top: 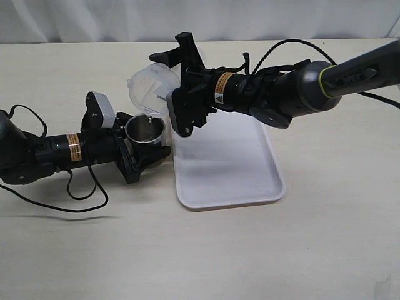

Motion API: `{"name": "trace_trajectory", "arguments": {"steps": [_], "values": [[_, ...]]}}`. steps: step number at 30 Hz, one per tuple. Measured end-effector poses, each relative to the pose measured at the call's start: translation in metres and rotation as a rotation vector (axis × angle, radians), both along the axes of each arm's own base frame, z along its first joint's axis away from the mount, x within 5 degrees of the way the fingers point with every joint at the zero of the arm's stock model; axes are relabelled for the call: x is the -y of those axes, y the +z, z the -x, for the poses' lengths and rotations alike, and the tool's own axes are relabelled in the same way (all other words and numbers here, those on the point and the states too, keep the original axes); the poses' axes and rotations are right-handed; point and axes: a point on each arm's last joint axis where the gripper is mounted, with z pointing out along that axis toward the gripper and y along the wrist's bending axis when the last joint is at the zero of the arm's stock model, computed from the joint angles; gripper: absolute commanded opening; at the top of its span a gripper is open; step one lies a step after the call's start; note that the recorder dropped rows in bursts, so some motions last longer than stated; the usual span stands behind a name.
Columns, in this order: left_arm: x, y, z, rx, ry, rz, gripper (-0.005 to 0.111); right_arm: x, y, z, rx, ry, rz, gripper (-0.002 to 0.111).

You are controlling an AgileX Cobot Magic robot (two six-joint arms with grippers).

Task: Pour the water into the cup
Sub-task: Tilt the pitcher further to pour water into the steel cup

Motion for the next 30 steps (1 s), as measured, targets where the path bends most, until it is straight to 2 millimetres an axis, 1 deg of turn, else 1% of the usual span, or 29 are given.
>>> {"name": "trace_trajectory", "arguments": {"steps": [12,30], "values": [[0.0000,0.0000,0.0000,-0.001,0.000,0.000,0.000,0.0000,0.0000,0.0000,0.019,0.007,0.015,0.004],[0.0000,0.0000,0.0000,-0.001,0.000,0.000,0.000,0.0015,0.0012,-0.0023,0.100,0.002,0.067,0.004]]}}
